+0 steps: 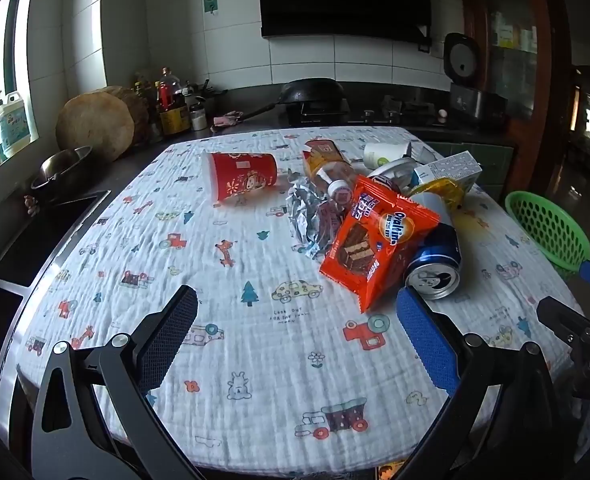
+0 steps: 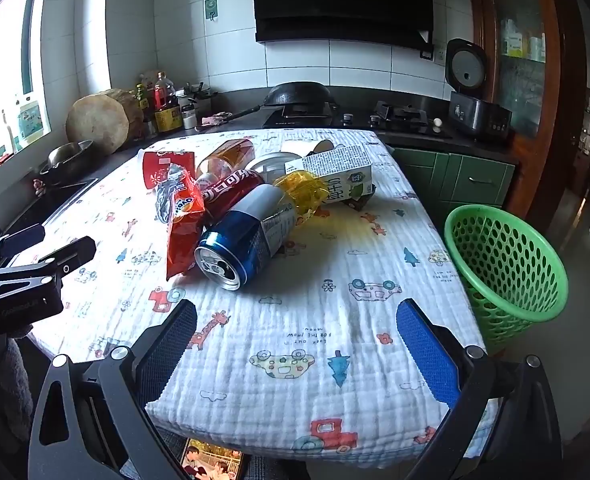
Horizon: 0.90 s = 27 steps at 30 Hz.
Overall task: Collect trash
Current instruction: 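Move both tools toward the pile of trash on the table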
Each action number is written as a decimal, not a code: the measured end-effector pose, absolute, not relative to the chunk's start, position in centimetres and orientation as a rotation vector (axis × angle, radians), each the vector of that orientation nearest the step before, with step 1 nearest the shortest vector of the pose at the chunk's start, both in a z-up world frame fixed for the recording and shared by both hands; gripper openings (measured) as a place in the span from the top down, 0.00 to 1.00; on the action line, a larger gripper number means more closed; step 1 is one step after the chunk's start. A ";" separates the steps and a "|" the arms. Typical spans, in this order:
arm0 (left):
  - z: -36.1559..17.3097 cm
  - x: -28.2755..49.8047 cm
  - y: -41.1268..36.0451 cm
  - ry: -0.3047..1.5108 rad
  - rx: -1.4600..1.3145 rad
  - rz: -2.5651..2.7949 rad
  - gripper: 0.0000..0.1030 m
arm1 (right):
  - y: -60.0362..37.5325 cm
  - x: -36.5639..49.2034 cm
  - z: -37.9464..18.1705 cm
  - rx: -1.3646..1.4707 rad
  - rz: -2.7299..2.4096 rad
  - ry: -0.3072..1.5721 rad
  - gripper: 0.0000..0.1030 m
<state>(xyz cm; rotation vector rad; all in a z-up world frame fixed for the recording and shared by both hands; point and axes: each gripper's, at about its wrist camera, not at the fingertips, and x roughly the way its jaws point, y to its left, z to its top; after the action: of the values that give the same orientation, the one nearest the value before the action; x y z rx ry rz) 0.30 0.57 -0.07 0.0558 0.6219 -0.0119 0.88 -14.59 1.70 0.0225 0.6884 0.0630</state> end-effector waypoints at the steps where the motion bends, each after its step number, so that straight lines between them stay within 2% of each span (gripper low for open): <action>1: -0.1 0.3 0.6 0.623 0.055 -0.012 0.05 | -14.5 0.9 1.7 0.022 0.063 0.688 0.06; 27: -0.3 0.8 0.7 0.621 0.060 -0.006 0.05 | -14.0 1.7 1.4 0.014 0.075 0.695 0.06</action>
<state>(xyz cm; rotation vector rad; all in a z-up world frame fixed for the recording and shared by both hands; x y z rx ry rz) 0.82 0.71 -0.30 0.0602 0.6210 -0.0059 1.68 -13.98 1.42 0.0137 0.6950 0.0748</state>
